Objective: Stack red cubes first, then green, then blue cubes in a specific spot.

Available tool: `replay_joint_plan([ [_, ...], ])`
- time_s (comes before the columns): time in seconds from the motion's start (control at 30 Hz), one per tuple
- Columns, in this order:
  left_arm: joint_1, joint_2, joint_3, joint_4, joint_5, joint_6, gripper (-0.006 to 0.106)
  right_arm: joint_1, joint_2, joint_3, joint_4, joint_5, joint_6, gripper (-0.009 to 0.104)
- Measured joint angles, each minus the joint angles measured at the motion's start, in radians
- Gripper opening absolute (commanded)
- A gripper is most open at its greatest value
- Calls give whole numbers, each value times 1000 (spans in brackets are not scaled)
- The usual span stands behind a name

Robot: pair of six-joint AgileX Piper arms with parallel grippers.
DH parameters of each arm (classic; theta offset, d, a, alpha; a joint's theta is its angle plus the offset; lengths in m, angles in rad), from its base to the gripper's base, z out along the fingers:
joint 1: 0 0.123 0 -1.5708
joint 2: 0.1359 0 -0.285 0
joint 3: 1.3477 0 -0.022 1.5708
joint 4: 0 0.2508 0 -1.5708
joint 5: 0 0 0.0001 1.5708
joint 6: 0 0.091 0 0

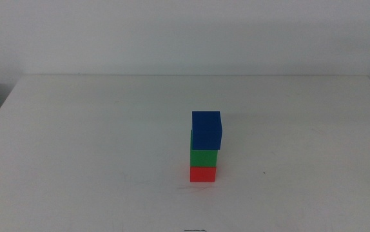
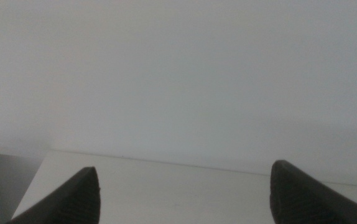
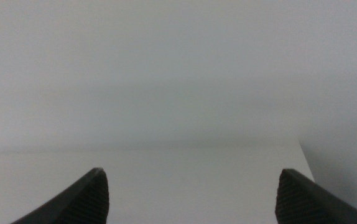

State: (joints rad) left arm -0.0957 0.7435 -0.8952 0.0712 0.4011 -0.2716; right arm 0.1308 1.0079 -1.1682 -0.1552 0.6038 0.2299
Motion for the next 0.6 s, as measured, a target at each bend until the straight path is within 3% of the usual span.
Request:
replay_joint_plan([
  [0.13,0,-87,148,0,-79,0,94,0,-128,265,0,-308,0,81],
  [0.2,0,-141,235,0,-103,0,94,0,-205,391,0,-370,0,81],
  [0.43,0,-379,558,0,-115,0,94,-35,-581,794,0,-406,0,81],
  [0.6,0,-564,710,0,-115,0,94,-113,-832,984,40,-407,0,81],
])
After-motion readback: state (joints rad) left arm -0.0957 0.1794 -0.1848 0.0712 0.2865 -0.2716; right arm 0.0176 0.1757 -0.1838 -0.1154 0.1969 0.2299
